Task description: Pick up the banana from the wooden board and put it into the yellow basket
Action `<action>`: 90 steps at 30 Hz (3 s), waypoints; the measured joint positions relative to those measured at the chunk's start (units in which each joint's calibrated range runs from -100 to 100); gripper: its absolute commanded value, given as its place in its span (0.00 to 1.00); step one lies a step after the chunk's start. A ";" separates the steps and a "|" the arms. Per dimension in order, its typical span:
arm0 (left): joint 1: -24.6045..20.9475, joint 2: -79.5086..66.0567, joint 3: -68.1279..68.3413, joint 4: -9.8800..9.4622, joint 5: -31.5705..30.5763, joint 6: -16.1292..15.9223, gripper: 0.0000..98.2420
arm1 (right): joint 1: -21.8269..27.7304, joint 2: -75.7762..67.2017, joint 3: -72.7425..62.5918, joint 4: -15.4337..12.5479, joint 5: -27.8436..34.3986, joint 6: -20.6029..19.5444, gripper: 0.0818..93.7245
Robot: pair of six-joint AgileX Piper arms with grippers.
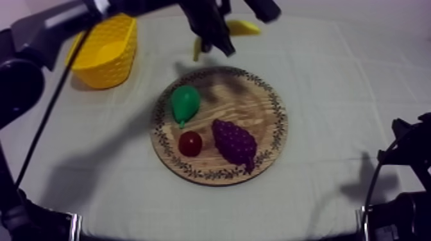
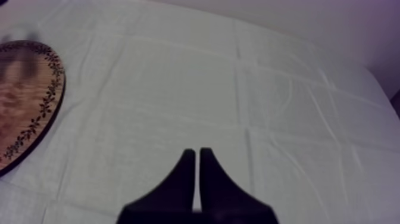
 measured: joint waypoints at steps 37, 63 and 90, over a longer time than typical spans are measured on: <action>-24.00 -6.23 24.38 -4.21 -17.42 6.90 0.30 | 0.00 0.00 0.00 0.00 0.00 0.00 0.00; -26.33 -7.10 30.59 0.17 -32.56 2.48 0.07 | 0.00 0.00 0.00 0.00 0.00 0.00 0.00; -28.08 -70.16 102.41 3.12 -69.27 15.39 0.01 | 0.00 0.00 0.00 0.00 0.00 0.00 0.00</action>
